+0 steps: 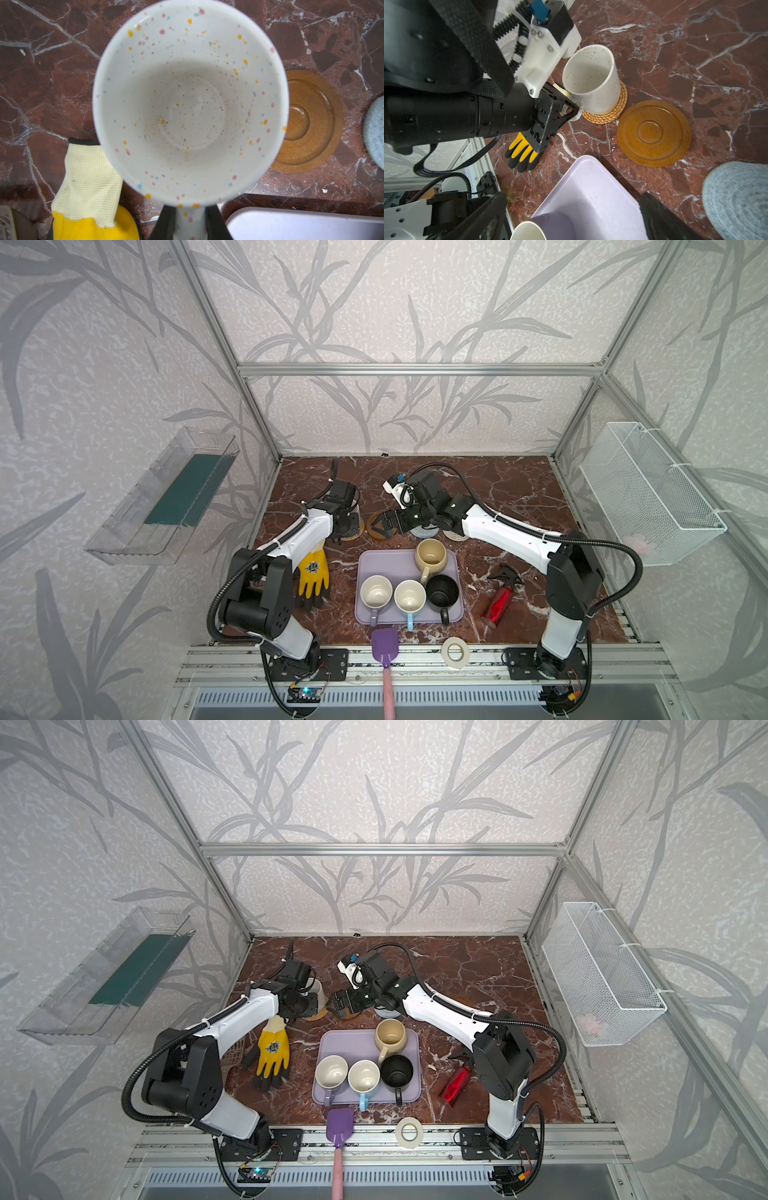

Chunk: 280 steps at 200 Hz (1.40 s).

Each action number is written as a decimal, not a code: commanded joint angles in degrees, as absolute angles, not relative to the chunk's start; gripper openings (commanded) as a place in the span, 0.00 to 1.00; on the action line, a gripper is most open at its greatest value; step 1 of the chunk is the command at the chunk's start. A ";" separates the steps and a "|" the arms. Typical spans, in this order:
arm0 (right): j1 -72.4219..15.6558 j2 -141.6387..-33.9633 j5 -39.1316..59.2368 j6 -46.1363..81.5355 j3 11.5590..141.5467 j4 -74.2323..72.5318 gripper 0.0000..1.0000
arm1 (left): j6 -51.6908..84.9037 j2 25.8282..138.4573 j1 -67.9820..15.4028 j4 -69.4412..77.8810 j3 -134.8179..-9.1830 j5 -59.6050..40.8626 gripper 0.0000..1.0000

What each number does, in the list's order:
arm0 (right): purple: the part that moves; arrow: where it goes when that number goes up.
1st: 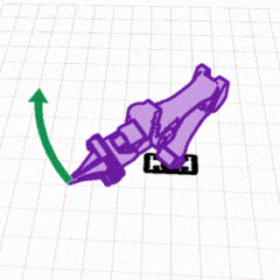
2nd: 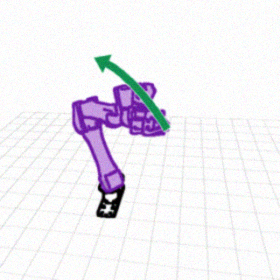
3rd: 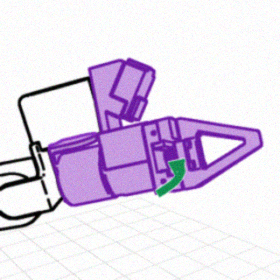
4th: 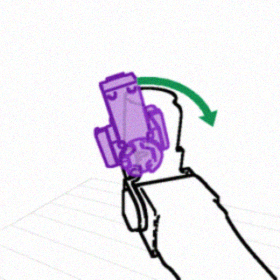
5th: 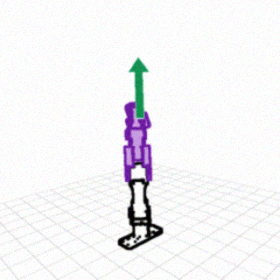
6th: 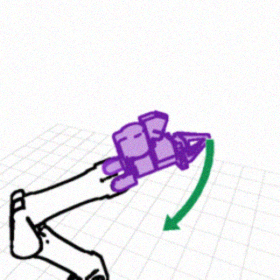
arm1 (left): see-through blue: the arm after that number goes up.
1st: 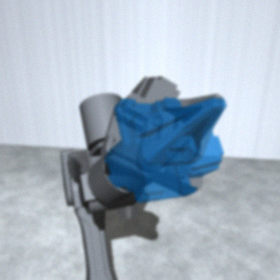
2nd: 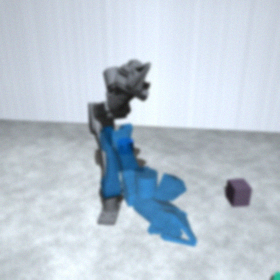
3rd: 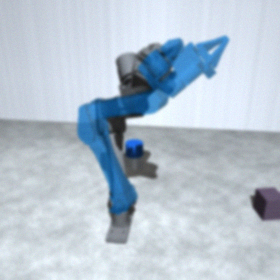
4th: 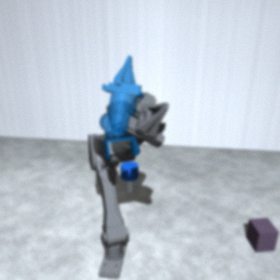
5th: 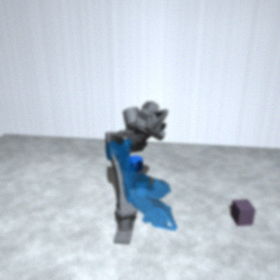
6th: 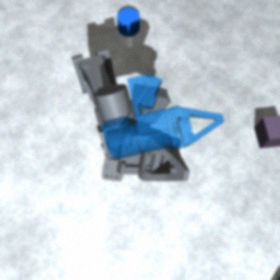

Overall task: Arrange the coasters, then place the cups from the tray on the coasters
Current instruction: 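Lower speckled mug onto rattan coaster with left gripper while right gripper withdraws, then open left gripper off the speckled mug handle and raise it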

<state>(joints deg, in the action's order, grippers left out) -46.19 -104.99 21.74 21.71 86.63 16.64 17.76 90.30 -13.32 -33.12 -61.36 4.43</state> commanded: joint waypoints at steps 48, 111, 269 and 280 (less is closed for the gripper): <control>-46.58 -105.73 23.03 22.42 89.01 18.11 0.99 | 19.11 89.65 -13.27 -36.42 -60.97 5.25 0.29; -46.58 -104.59 21.80 21.60 88.77 19.65 0.99 | 20.11 90.51 -13.27 -40.23 -63.11 7.79 0.29; -46.54 -87.60 -2.21 20.43 81.58 27.77 0.99 | 23.81 77.67 -13.07 -47.14 -71.16 5.47 0.91; -46.18 -84.75 -5.56 21.57 78.58 28.83 0.99 | 24.61 76.17 -13.05 -47.32 -71.45 4.00 0.99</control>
<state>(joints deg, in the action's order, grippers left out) -46.19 -91.09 4.62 20.14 83.11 25.15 22.55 80.07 -13.32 -43.90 -69.71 5.52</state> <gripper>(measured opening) 0.991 0.934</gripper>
